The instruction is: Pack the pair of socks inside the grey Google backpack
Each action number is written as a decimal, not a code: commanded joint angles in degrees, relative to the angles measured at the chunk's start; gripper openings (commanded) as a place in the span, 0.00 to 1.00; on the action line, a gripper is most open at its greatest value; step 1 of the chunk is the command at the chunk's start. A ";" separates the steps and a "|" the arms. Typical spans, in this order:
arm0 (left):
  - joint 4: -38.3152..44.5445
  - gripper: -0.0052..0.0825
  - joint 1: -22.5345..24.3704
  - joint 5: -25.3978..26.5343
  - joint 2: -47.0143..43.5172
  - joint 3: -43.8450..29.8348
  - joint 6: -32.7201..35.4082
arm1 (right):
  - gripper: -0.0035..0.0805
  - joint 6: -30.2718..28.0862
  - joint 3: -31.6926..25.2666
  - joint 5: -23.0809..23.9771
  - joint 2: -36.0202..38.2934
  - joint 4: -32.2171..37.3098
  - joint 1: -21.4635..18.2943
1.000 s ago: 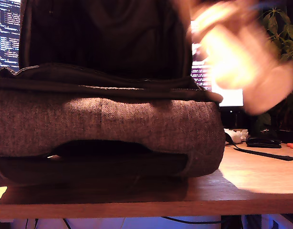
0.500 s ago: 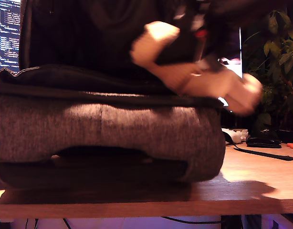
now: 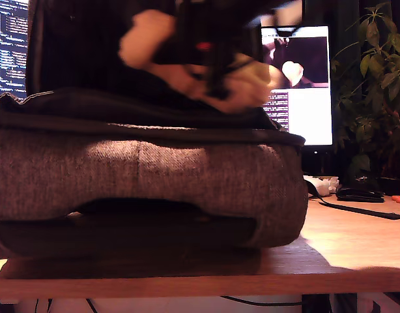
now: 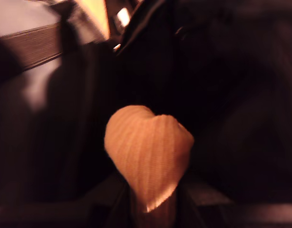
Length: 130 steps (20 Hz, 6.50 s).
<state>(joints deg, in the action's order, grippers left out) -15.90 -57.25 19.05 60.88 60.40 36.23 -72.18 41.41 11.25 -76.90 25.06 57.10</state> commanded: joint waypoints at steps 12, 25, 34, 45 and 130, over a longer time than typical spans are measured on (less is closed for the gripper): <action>1.75 0.03 -0.61 -1.25 -0.55 2.32 -0.39 | 0.53 -0.74 7.98 -3.41 -11.43 0.76 -7.23; 1.75 0.03 -0.59 -1.42 -0.55 2.43 -0.39 | 0.64 6.58 13.90 3.58 -11.34 -12.55 -6.49; 1.77 0.03 2.23 -1.44 -0.55 2.43 -0.33 | 0.61 28.00 13.90 8.24 -7.34 -20.65 -4.94; 2.12 0.03 9.09 -4.68 -0.57 3.80 0.20 | 0.57 37.77 13.88 8.76 -6.05 -24.50 -1.99; -18.91 0.37 13.75 -22.88 21.51 9.88 -9.14 | 0.03 73.92 -9.70 -24.44 27.63 -10.95 -53.44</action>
<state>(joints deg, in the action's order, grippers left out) -34.68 -43.62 -3.01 81.58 70.72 27.51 1.50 31.86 -12.99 -49.12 13.80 3.68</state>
